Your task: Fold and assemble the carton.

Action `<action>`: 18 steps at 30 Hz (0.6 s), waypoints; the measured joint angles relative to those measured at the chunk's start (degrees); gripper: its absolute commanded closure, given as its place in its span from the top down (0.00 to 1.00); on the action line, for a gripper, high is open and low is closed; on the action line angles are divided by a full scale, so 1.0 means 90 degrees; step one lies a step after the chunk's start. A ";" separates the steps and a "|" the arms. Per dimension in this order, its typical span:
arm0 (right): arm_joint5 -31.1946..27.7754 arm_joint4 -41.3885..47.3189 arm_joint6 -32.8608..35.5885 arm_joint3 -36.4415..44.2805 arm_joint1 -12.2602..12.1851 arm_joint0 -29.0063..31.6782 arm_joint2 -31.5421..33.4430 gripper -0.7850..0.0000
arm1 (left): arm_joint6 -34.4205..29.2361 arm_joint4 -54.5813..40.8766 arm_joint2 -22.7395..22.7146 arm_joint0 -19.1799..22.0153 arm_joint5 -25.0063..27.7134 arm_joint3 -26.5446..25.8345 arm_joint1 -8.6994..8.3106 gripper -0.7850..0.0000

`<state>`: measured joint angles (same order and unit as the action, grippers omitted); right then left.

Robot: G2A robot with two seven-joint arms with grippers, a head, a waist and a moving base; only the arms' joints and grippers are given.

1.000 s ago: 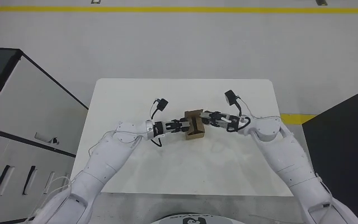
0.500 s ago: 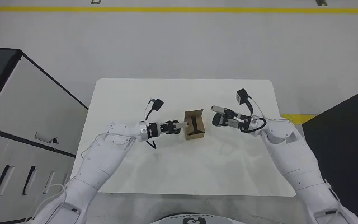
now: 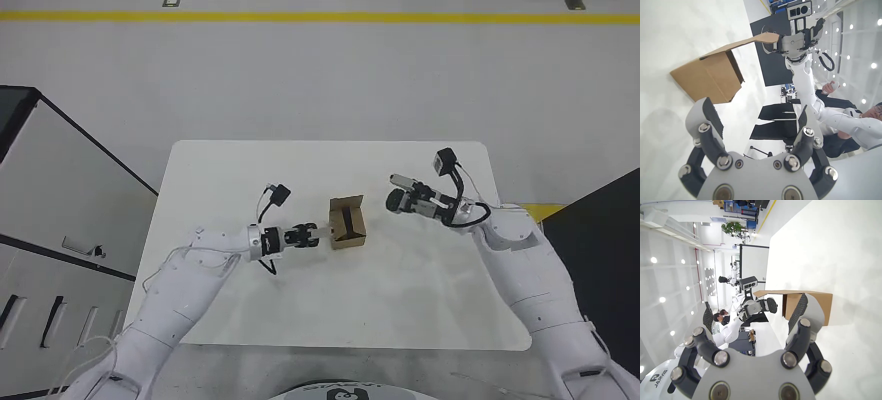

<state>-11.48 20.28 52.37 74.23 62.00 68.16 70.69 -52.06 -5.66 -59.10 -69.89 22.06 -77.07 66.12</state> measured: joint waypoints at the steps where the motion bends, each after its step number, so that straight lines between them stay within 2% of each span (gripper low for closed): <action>1: -0.0031 -0.0056 -0.0088 -0.0048 0.0022 -0.0072 -0.0078 1.00 | -0.0059 -0.0047 0.0067 -0.0016 0.0004 -0.0028 0.0011 1.00; 8: -0.0423 -0.0164 -0.0371 -0.0845 0.0258 -0.0911 -0.0732 1.00 | -0.0371 -0.0149 0.0310 0.0003 0.0013 0.0021 0.0035 1.00; 13: -0.0718 0.0090 -0.0186 -0.1478 0.0471 -0.1433 -0.1226 1.00 | -0.0434 -0.0400 0.0396 -0.0045 0.0110 0.0025 0.0051 1.00; 18: -0.1043 0.0324 -0.0028 -0.2167 0.0730 -0.1921 -0.1743 1.00 | -0.0259 -0.0665 0.0670 0.0079 0.0156 0.0257 0.0157 1.00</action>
<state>-20.86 23.19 52.12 54.73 68.57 50.88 55.00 -54.39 -11.64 -53.07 -69.18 23.46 -74.76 67.54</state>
